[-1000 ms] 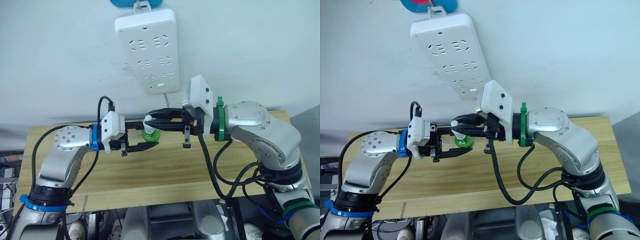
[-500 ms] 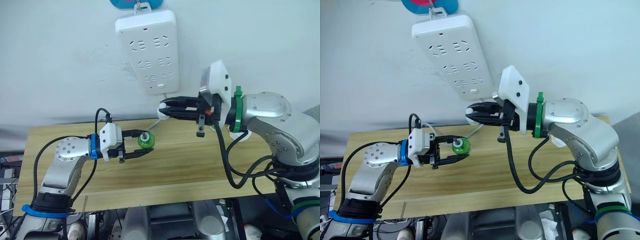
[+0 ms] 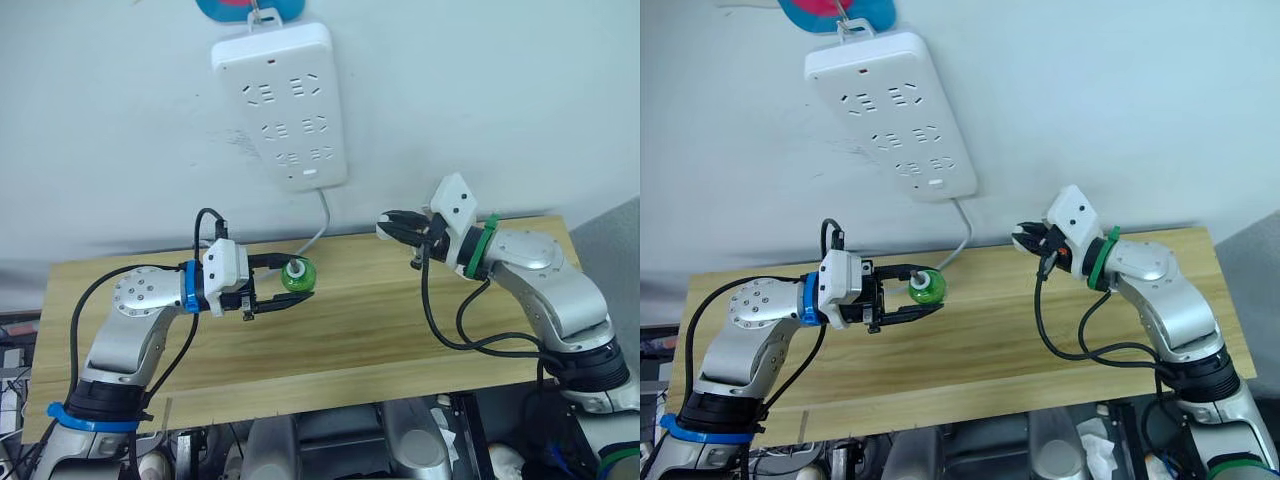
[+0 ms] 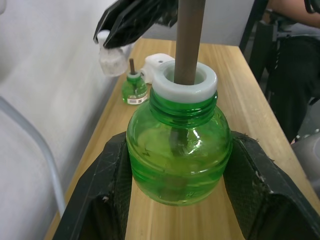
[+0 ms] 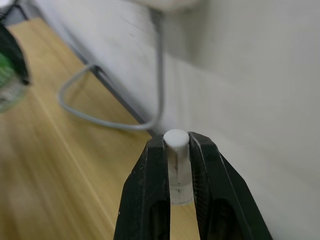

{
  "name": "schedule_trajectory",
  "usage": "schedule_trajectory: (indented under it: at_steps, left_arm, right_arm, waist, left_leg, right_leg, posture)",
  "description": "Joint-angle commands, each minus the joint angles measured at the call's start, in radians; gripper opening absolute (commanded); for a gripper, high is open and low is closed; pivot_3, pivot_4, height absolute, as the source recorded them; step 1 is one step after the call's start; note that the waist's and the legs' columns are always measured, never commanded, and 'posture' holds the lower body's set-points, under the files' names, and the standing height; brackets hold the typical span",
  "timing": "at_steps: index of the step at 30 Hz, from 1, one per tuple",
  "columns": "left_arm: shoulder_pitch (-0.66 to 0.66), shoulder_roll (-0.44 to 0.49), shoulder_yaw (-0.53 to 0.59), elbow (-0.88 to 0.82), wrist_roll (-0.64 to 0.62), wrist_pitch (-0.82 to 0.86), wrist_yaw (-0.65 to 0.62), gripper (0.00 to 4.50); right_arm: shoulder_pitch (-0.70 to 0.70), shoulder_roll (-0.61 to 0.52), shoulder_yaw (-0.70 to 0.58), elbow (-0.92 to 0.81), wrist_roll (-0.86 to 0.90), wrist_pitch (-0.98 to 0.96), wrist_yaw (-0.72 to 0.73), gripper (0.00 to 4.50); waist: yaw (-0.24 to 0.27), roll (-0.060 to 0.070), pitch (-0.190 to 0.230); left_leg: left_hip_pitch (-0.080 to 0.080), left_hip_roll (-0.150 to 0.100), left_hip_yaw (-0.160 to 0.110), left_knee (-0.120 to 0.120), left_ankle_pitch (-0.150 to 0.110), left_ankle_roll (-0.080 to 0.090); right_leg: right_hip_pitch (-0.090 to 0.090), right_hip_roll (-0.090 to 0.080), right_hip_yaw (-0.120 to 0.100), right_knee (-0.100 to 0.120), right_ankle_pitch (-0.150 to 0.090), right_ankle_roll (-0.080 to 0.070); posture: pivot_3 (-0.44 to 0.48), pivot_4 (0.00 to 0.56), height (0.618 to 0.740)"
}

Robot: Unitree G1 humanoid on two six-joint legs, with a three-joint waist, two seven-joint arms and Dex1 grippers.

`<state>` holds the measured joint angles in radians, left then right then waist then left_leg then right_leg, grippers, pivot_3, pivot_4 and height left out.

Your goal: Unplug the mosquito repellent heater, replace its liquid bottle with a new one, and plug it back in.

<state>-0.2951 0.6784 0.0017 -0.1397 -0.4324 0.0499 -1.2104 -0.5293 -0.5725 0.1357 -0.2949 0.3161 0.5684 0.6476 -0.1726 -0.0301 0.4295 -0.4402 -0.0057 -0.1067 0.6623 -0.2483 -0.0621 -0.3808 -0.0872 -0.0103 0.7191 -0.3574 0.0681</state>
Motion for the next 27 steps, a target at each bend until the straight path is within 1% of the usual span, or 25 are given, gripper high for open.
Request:
schedule_trajectory:
  at_steps: [1,7,13,27]
  left_arm:
    - [-0.001,0.01,0.007,-0.055,-0.028,0.022,-0.003,2.22]
    - [0.008,0.019,0.021,-0.099,-0.039,0.067,0.013,2.22]
    - [0.024,0.029,0.03,-0.126,-0.043,0.092,0.033,2.22]
    - [0.034,0.055,0.045,-0.149,-0.054,0.113,0.047,2.22]
  right_arm:
    - [0.026,0.02,-0.026,0.029,-0.042,-0.059,-0.034,0.23]
    - [0.059,0.062,-0.037,0.122,-0.098,-0.118,-0.088,0.23]
    - [0.071,0.124,-0.048,0.195,-0.14,-0.158,-0.15,0.23]
    - [0.114,0.205,-0.044,0.273,-0.187,-0.211,-0.18,0.23]
  waist:
    - [0.001,0.0,0.0]
    - [0.006,0.0,0.0]
    - [0.008,0.0,0.0]
    - [0.013,0.001,0.001]
  left_leg:
    - [0.0,0.0,0.0,0.0,0.0,0.0]
    - [0.0,0.0,0.0,0.0,0.0,0.0]
    - [0.001,0.0,0.0,0.0,0.0,0.0]
    - [0.001,0.0,0.0,0.0,0.0,0.0]
  right_leg:
    - [0.0,0.0,0.0,0.0,0.0,0.0]
    - [0.0,0.0,0.0,0.0,0.0,0.0]
    - [0.0,0.0,0.001,-0.001,0.0,0.0]
    - [0.0,0.0,0.001,-0.001,0.0,0.0]
  posture:
    - [-0.281,0.413,0.74]
    - [-0.256,0.429,0.74]
    - [-0.246,0.433,0.74]
    - [-0.213,0.425,0.74]
